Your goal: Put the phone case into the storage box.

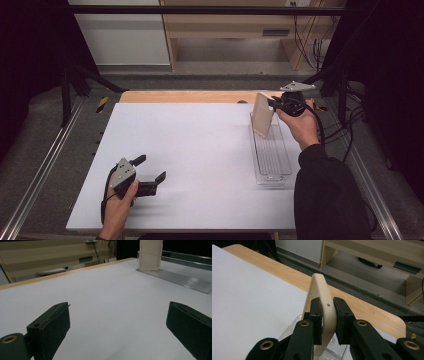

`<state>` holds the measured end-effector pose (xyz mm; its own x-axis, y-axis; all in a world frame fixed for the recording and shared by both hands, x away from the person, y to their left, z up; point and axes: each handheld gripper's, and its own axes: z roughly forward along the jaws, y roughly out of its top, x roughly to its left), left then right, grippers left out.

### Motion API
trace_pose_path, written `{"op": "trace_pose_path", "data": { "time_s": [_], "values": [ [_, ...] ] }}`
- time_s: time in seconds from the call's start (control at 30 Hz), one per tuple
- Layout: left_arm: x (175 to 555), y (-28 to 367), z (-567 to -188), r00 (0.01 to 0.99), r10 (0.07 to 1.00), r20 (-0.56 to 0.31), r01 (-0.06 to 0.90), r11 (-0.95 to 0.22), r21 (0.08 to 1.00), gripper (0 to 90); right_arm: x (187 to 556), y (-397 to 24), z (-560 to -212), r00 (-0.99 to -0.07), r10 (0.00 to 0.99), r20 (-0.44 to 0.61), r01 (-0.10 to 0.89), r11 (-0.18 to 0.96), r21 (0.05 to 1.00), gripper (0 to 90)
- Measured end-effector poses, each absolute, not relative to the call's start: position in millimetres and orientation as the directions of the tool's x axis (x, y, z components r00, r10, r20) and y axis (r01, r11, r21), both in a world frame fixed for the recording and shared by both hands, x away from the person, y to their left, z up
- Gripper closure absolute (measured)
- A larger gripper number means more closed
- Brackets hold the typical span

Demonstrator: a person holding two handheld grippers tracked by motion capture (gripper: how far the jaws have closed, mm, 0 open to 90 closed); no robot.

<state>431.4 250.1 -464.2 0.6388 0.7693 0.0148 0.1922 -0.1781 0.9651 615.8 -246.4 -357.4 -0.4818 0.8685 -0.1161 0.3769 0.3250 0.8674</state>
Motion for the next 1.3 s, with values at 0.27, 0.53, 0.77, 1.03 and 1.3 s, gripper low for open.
{"op": "trace_pose_path", "data": {
  "time_s": [0.27,0.53,0.77,1.03,1.3],
  "values": [
    [431.4,251.5,-463.7,0.634,0.773,0.011,0.192,-0.171,0.966,4.5,618.5,-244.6,-360.0,-0.468,0.877,-0.108,0.367,0.304,0.879,77.4],
    [431.2,251.7,-463.4,0.635,0.772,0.011,0.193,-0.173,0.966,4.5,620.2,-241.5,-360.9,-0.452,0.885,-0.112,0.369,0.300,0.880,76.8],
    [431.3,252.5,-463.3,0.633,0.774,0.011,0.192,-0.170,0.967,4.6,623.1,-242.1,-363.8,-0.431,0.896,-0.109,0.376,0.288,0.881,75.0],
    [431.2,254.3,-462.8,0.629,0.778,0.010,0.191,-0.167,0.967,4.5,626.9,-238.4,-367.6,-0.418,0.903,-0.102,0.378,0.275,0.884,74.9],
    [431.0,254.9,-462.4,0.626,0.780,0.010,0.191,-0.165,0.968,4.6,629.0,-236.5,-368.9,-0.397,0.910,-0.116,0.382,0.279,0.881,74.9]
  ]
}}
